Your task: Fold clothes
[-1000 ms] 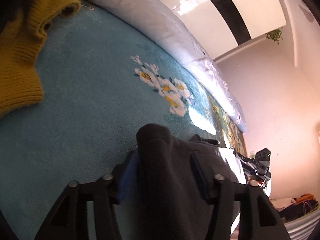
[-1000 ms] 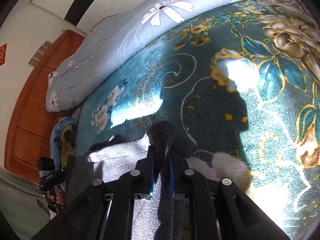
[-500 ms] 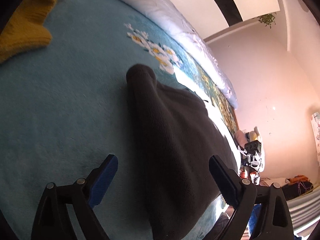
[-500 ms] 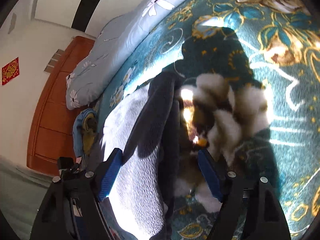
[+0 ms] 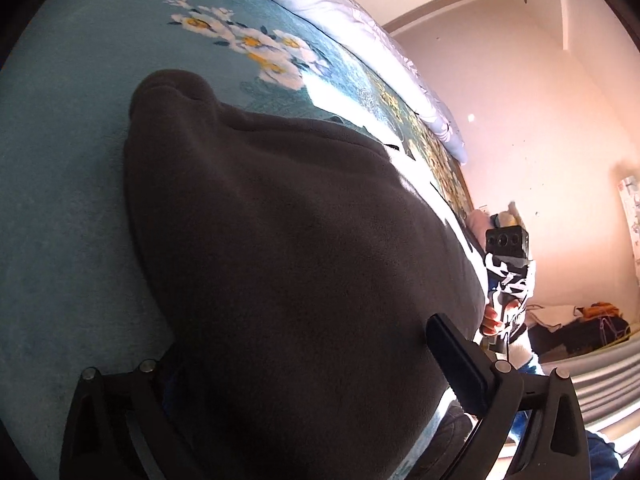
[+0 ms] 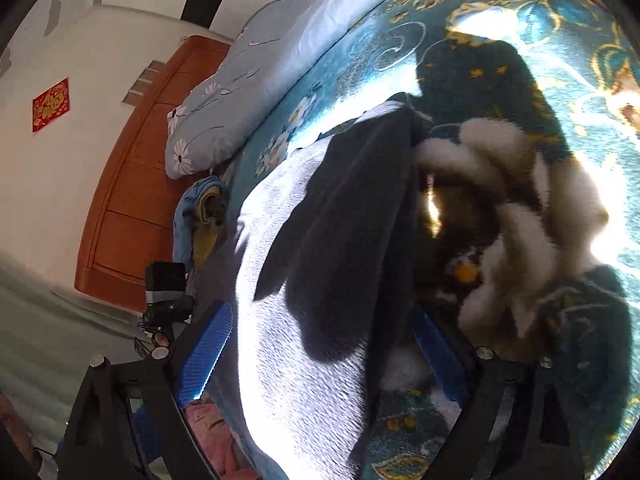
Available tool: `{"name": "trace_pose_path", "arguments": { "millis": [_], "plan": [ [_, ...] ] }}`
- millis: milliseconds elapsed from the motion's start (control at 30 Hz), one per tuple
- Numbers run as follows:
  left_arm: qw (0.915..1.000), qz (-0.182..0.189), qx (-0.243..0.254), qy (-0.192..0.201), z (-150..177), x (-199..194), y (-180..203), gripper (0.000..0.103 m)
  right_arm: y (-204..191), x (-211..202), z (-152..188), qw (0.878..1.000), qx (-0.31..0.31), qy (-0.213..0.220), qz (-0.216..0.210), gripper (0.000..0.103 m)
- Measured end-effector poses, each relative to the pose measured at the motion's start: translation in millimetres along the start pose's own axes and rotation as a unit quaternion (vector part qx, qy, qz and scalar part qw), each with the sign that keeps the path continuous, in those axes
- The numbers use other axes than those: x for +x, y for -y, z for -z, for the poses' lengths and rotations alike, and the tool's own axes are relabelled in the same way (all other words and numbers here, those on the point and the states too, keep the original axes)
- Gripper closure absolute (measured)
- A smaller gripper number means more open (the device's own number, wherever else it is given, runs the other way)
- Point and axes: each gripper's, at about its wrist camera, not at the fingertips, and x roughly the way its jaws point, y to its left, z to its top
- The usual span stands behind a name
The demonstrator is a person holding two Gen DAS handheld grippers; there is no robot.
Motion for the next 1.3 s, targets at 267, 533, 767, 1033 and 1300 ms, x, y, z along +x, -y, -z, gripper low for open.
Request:
{"name": "trace_pose_path", "arguments": {
  "millis": [267,533,767,1033,1300],
  "plan": [
    [0.9998,-0.012,-0.013,-0.003,-5,10,9,0.002,-8,19,-8,0.999,-0.016,-0.023,0.018,0.011],
    [0.9987,-0.046,-0.010,0.017,6,9,22,0.036,-20,17,0,0.997,-0.013,-0.015,0.068,0.051],
    [0.9976,-0.032,0.013,0.060,24,-11,51,0.050,-49,3,10,0.996,-0.035,-0.010,0.078,0.061],
    [0.9961,-0.012,0.044,0.075,55,-38,82,0.052,-84,-17,27,0.995,-0.068,-0.009,0.076,0.063],
    [0.9985,-0.005,-0.028,0.046,64,-22,22,0.051,-50,6,44,0.995,-0.030,-0.041,0.090,0.062]
  ]
}}
